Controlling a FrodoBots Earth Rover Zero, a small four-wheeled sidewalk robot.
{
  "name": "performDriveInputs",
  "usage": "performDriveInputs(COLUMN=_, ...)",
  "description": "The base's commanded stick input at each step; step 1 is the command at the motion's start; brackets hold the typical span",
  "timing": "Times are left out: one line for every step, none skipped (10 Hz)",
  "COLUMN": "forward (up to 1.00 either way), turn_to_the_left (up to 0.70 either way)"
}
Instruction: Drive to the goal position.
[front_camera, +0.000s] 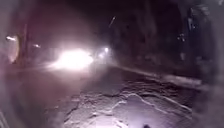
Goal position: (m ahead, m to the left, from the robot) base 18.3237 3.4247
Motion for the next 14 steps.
performDriveInputs(forward=0.7, turn_to_the_left=0.0)
performDriveInputs(forward=0.7, turn_to_the_left=0.0)
performDriveInputs(forward=0.7, turn_to_the_left=0.0)
performDriveInputs(forward=0.7, turn_to_the_left=0.0)
performDriveInputs(forward=0.7, turn_to_the_left=0.0)
performDriveInputs(forward=0.7, turn_to_the_left=0.0)
performDriveInputs(forward=0.7, turn_to_the_left=0.0)
performDriveInputs(forward=0.7, turn_to_the_left=0.0)
performDriveInputs(forward=0.7, turn_to_the_left=0.0)
performDriveInputs(forward=0.7, turn_to_the_left=0.0)
performDriveInputs(forward=0.7, turn_to_the_left=0.0)
performDriveInputs(forward=0.7, turn_to_the_left=0.0)
performDriveInputs(forward=0.7, turn_to_the_left=0.0)
performDriveInputs(forward=0.7, turn_to_the_left=0.0)
